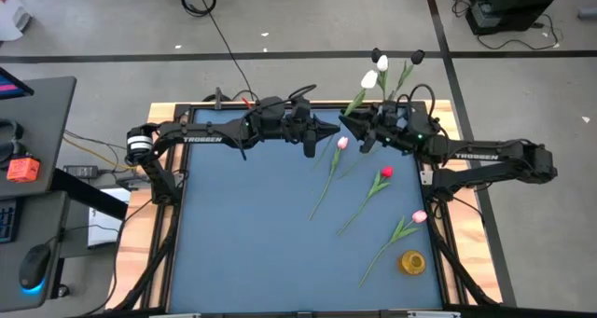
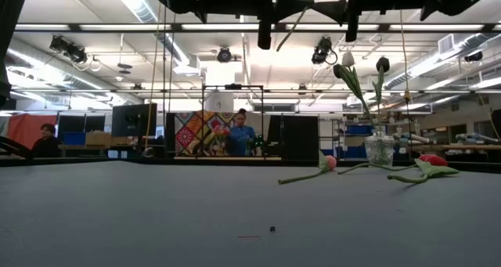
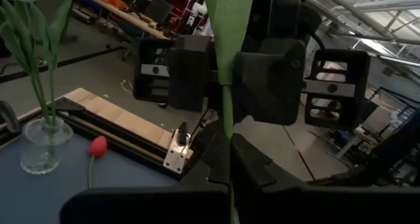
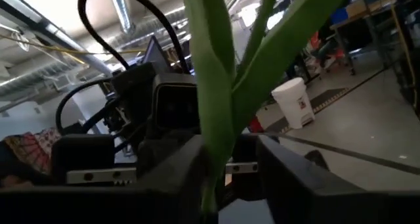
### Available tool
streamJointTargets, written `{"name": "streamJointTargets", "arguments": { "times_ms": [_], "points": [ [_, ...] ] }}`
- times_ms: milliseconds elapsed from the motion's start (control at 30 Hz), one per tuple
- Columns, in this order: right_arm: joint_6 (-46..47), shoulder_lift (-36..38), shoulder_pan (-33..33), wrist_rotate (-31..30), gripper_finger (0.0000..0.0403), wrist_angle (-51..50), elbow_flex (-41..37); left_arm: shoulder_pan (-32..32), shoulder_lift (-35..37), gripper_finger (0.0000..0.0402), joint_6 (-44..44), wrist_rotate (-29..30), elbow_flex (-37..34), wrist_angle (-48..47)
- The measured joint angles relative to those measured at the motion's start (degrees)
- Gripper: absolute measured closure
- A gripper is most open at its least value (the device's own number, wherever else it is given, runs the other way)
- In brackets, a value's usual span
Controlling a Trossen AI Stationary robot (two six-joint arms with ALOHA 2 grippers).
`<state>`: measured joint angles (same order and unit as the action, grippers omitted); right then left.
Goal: Sort flowers into vase by color
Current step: Put the white flower into the transparent vase
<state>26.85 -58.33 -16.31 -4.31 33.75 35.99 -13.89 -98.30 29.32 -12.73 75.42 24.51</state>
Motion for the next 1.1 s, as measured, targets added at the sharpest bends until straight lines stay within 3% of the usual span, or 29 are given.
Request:
{"name": "streamJointTargets", "arguments": {
  "times_ms": [167, 333, 600, 800, 900, 1100],
  "points": [
    [-0.9, -0.2, -0.5, 2.0, 0.038, -0.6, 0.4, 0.0, 0.0, 0.0385, -0.3, 0.0, 0.0, -1.1],
    [-3.1, 2.3, -0.6, -3.2, 0.0384, -8.5, 0.4, -0.9, 0.0, 0.0337, -0.5, -0.2, 0.0, -4.9],
    [-9.3, 11.1, -1.3, -24.3, 0.0385, -29.2, 0.4, -3.1, 0.1, 0.024, -0.4, -2.7, 0.0, -13.2],
    [-14.2, 16.5, -3.8, -37.8, 0.0385, -35.8, 0.4, -4.4, 0.1, 0.0219, -1.3, -4.1, 0.0, -15.5],
    [-18.0, 17.4, -7.0, -40.0, 0.0385, -35.9, 0.4, -5.3, 0.1, 0.0219, -2.8, -4.6, 0.0, -15.5],
    [-20.0, 16.2, -16.3, -37.5, 0.0385, -35.9, 0.4, -7.5, 0.1, 0.0219, -3.2, -5.2, 0.0, -15.5]
  ]
}}
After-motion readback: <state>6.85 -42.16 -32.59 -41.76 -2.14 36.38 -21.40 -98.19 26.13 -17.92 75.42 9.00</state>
